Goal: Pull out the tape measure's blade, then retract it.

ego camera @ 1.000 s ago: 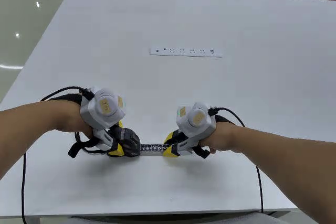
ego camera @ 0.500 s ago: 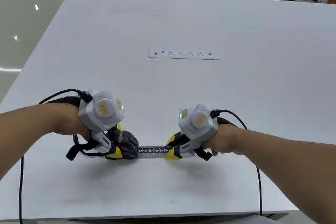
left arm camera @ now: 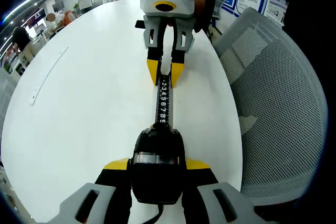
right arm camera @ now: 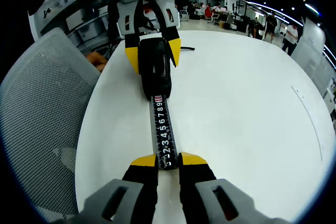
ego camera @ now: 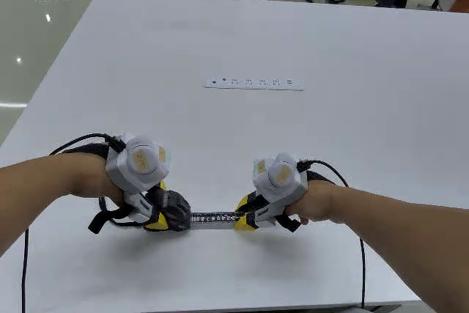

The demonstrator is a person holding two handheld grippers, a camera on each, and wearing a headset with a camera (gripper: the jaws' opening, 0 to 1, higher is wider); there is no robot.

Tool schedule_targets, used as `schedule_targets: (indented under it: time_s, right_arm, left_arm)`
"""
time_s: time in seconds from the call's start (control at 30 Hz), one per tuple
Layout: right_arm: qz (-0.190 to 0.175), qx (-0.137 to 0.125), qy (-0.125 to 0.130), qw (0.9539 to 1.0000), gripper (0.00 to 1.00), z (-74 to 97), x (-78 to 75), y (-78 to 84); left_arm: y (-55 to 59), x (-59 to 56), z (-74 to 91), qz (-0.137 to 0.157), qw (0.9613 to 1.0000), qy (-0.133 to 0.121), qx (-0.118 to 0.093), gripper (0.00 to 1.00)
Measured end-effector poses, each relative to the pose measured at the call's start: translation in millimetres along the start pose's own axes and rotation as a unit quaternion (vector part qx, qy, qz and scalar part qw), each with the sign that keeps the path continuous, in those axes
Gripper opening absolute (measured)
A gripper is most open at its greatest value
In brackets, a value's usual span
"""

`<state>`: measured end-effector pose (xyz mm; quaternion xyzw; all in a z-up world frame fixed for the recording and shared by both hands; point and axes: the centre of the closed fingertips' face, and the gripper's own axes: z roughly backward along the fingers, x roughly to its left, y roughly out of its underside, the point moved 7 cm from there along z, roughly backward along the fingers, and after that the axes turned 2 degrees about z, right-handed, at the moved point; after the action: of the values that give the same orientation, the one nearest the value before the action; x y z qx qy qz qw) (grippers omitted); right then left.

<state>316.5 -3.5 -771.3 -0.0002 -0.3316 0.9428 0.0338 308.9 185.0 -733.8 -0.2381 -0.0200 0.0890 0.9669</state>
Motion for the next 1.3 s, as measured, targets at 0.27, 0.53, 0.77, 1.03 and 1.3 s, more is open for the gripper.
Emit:
schedule_targets:
  time_s: [0.27,0.53,0.77,1.03,1.3]
  right_arm:
    - [-0.004,0.000,0.002,1.0000,0.13,3.5,-0.5,4.2]
    - [-0.008,0.001,0.004,1.0000,0.13,7.2,-1.0,9.1]
    - [-0.011,0.002,0.007,0.9999,0.13,10.3,-0.7,12.7]
    - [-0.012,0.004,0.009,0.9999,0.13,13.4,-1.3,17.0]
    - [-0.010,0.003,0.010,0.9999,0.13,17.4,-2.4,21.5]
  left_arm:
    - [0.4,1.0,-0.3,0.000,1.0000,0.000,0.000,0.33]
    - [0.2,0.2,0.2,-0.001,1.0000,-0.001,0.000,0.33]
    - [0.0,-0.9,0.9,0.000,1.0000,-0.001,-0.001,0.33]
    - [0.0,-2.2,1.3,0.001,1.0000,-0.003,0.000,0.33]
    - [-0.7,-2.7,1.0,0.002,1.0000,-0.003,0.000,0.33]
